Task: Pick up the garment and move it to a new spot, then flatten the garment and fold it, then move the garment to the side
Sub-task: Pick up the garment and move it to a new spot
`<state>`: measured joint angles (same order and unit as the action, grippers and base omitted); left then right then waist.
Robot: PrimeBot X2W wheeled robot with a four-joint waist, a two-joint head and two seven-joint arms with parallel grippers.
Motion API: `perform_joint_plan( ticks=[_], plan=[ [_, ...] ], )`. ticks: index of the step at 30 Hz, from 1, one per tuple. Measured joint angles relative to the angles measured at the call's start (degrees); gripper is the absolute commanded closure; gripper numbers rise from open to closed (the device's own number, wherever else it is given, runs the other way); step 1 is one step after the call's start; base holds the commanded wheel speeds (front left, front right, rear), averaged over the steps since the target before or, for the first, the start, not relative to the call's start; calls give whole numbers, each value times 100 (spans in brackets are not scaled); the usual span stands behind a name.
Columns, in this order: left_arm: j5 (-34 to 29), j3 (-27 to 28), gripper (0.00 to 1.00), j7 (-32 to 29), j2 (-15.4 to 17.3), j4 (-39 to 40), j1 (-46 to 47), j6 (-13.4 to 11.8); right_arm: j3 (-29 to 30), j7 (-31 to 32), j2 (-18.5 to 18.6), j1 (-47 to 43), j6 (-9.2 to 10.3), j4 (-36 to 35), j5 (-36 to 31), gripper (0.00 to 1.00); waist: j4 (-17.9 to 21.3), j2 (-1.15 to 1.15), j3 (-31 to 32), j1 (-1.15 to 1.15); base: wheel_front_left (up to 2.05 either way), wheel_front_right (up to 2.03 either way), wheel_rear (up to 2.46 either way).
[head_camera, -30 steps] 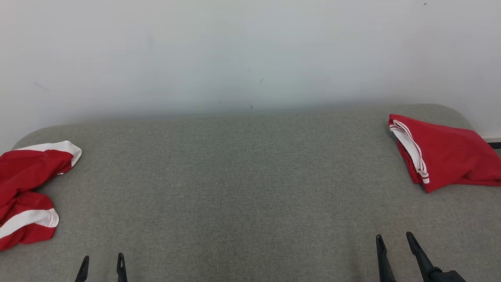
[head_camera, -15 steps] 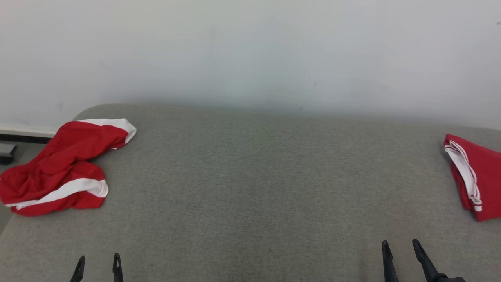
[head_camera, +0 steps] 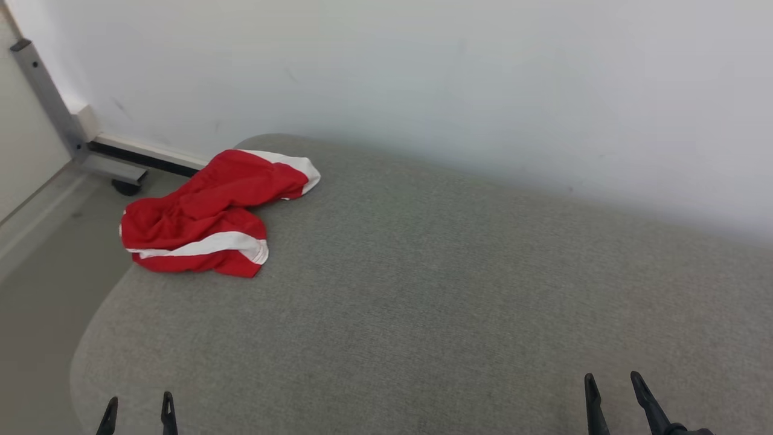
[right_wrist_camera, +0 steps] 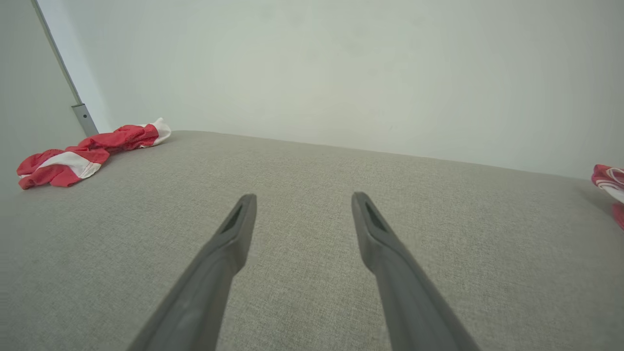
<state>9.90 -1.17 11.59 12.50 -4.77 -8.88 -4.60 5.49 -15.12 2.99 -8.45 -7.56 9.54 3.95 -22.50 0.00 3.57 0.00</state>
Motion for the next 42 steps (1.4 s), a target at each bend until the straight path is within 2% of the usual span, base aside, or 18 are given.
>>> perform_joint_plan(
  ticks=[9, 21, 28, 35, 42],
  plan=[
    [69, 69, 0, 0, 18, 79, -63, -103, -83, -1, -2, 75, 0, 29, 31, 0, -511, 0, -39, 0, 0, 0, 0],
    [172, 97, 0, 73, 21, 41, 23, -140, -107, -1, -3, 175, 0, 91, 5, 0, -532, 0, -127, 1, 0, 0, 0],
    [433, 199, 0, 96, 94, -162, 912, 9, -53, 10, 68, 346, 0, -62, -152, 0, -329, 0, -264, 1, 0, 0, 0],
    [651, 393, 0, 179, 337, -550, 2066, 171, -4, 143, 280, 628, 0, -347, -180, 0, 29, 0, -586, 1, 0, 0, 0],
    [756, 446, 0, 141, 654, -1272, 3462, 382, 178, 248, 527, 765, 0, -806, -194, 0, 585, 2, -1193, 2, 0, 0, 0]
  ],
)
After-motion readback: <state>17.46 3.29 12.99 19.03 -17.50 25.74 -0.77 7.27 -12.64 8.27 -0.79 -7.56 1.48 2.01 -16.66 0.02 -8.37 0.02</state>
